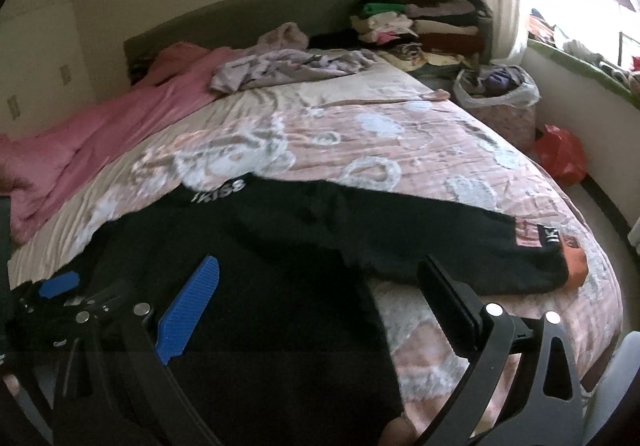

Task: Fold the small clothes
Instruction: 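Move the right tool down to the orange cuff of the nearest sleeve, then close the right tool on the orange sleeve cuff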

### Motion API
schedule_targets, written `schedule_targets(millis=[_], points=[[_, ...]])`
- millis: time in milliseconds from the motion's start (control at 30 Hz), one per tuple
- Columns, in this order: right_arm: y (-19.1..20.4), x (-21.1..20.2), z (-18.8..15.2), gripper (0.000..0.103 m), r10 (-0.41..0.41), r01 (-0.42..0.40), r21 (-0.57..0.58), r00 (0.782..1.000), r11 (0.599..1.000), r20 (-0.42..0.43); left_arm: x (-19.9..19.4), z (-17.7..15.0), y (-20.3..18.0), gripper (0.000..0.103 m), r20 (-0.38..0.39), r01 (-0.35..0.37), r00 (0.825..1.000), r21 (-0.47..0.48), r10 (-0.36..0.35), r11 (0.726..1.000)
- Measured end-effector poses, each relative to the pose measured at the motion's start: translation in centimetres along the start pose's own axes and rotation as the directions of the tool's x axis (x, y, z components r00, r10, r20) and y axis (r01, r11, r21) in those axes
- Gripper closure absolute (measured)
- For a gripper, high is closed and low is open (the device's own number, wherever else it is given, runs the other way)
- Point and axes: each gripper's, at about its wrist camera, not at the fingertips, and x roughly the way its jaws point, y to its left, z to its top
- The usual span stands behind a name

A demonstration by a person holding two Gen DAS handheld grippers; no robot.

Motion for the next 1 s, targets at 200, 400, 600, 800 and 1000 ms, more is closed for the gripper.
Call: schedule_targets(millis=[200,400,600,800,1000], points=[[-3.3,1.6,2.4,0.004,-0.059,0.058,0.079,0.998,0.995,0.011,1.7,3.0,-0.3,0.009,-0.004,0.006,1.0,-0.001,-0.006,1.0],[-8.6,3.6,4.7,0.004,-0.149,0.143,0.213,0.989,0.967,0.012,3.9,5.1,-0.2,0.009,-0.028,0.01,1.0,-0.018,-0.01,1.0],[-14.0,5.7,5.3,0.004,-0.285,0.277,0.32,0.958,0.906,-0.023,6.3,6.8,0.1,0.009,-0.034,-0.006,0.999,-0.028,0.005,1.0],[-18.8,6.5,3.9,0.004,-0.348,0.339,0.417,0.936,0.843,-0.058,8.0,7.5,0.2,0.009,-0.037,0.005,0.999,-0.022,-0.005,1.0],[-22.0,6.9,2.1,0.004,-0.409,0.402,0.463,0.908,0.79,-0.091,9.4,7.2,-0.1,0.009,-0.031,-0.004,1.0,-0.014,0.004,1.0]])
